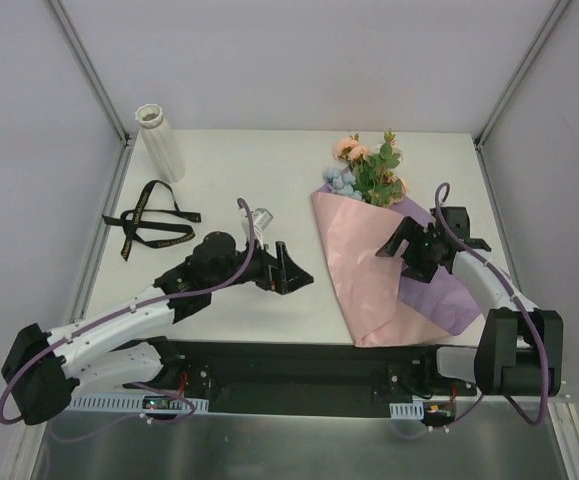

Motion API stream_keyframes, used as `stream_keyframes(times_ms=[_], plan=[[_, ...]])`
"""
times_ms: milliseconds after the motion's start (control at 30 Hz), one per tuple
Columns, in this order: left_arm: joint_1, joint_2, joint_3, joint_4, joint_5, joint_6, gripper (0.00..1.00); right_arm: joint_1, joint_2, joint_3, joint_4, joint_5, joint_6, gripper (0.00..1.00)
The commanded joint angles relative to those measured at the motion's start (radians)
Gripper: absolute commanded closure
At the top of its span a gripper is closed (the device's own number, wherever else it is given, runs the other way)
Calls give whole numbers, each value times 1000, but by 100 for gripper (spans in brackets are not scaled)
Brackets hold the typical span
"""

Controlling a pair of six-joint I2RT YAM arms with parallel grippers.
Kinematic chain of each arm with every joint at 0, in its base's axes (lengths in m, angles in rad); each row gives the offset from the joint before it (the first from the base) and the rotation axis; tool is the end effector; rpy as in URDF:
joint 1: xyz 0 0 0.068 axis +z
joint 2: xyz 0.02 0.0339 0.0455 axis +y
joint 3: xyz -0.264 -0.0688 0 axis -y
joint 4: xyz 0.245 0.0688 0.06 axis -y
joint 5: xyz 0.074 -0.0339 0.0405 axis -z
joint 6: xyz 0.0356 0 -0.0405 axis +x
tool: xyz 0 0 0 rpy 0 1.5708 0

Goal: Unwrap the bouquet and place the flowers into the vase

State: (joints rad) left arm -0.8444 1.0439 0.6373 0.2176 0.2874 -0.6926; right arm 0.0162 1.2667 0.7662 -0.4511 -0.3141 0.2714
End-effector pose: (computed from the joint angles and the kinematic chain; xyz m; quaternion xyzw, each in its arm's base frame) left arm 0.1533 -0.1878 0.2796 0.1488 0.7536 -0.5177 0.3767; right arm 0.2471 0.0150 0.2126 0.0724 0.9392 0.1906 0.2765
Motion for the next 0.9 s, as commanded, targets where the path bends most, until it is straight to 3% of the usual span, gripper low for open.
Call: stream_keyframes(times_ms=[0, 167, 267, 367, 467, 500, 600, 733, 867], plan=[[-2, -142, -39, -29, -1, 11, 5, -13, 11, -85, 282, -181, 74, 3], [-2, -209, -41, -112, -30, 39, 4, -13, 2, -131, 358, -211, 35, 3], [-4, -219, -44, -127, -42, 42, 4, 2, -36, -85, 184, 25, -26, 3], [-2, -216, -47, -127, -33, 31, 4, 2, -46, -70, 154, 47, -35, 3], [-2, -214, -47, -127, -27, 27, 4, 16, -35, -93, 236, -38, -35, 4], [-2, -219, -48, -127, -25, 25, 4, 28, -26, -96, 312, -150, -38, 3], [-2, -252, -50, -136, -28, 24, 4, 164, -24, -70, 396, -256, -64, 3], [-2, -343, -53, -182, -105, 42, 4, 497, -4, 79, 336, -140, -126, 3], [-2, -532, -79, -213, -195, 73, 3, 737, 162, 318, 269, -60, -110, 3]])
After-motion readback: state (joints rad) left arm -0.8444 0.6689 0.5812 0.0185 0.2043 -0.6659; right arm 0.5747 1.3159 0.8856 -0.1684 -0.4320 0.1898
